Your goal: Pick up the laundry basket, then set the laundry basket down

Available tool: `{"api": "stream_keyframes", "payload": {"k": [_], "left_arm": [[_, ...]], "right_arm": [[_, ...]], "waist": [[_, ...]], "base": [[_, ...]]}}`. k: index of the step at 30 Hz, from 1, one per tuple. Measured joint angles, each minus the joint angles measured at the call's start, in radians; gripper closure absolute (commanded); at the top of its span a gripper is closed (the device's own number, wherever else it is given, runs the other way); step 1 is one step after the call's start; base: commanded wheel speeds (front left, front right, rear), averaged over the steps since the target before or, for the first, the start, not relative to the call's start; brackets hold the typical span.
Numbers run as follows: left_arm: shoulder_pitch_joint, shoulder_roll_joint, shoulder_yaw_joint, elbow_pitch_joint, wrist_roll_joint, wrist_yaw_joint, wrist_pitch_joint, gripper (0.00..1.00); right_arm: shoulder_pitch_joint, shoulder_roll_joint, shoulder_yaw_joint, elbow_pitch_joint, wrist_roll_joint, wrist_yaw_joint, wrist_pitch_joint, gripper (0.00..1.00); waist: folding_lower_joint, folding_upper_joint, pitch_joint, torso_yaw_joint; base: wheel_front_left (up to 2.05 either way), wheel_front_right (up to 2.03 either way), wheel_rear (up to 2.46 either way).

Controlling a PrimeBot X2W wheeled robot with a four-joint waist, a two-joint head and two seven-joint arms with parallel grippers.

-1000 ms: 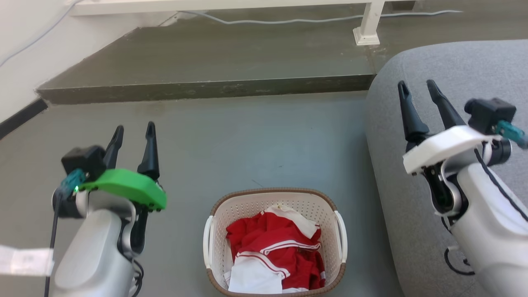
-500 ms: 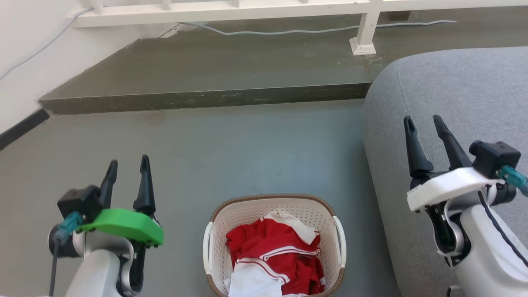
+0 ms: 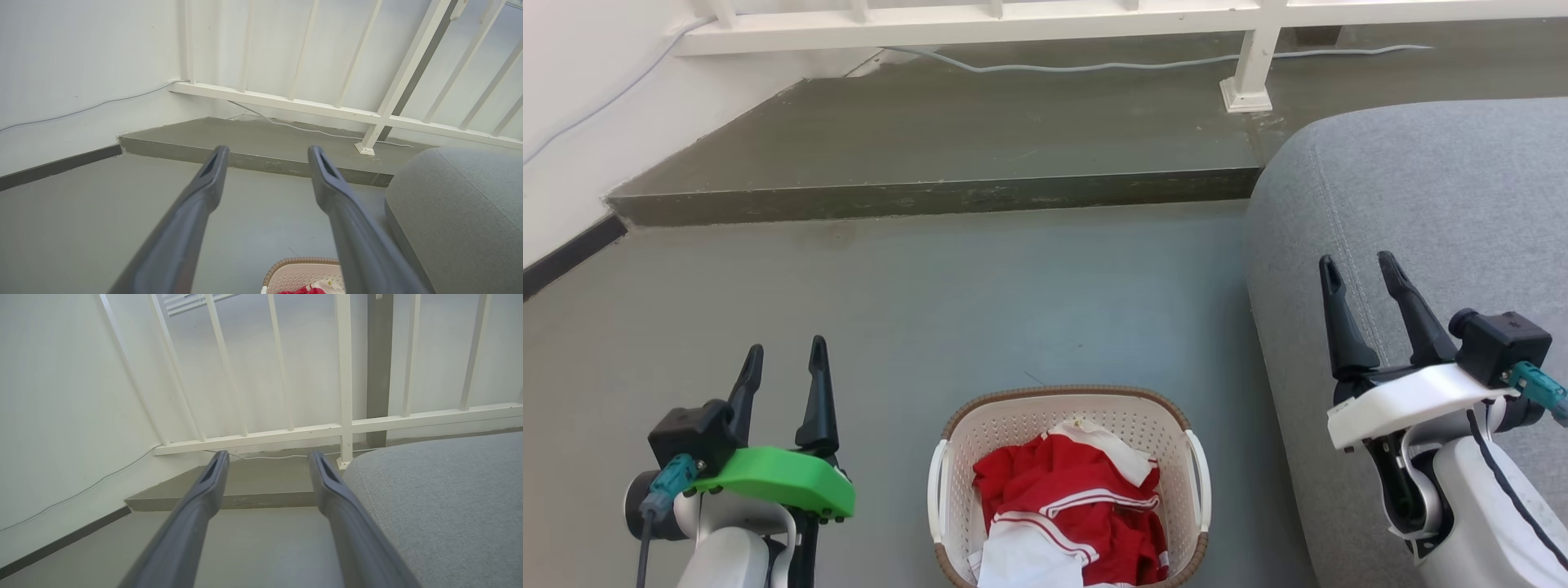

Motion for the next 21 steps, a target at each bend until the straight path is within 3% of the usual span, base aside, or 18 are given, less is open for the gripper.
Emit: {"api": "stream_keyframes", "payload": {"k": [21], "left_arm": [[0.043,-0.021,0.035,-0.034,0.054,-0.03,0.0,0.0]], "right_arm": [[0.053,0.037,-0.06,-0.022,-0.062,0.047,0.0,0.0]], "waist": [[0.0,0.0,-0.005,-0.001]], "base": [[0.0,0.0,0.0]]}}
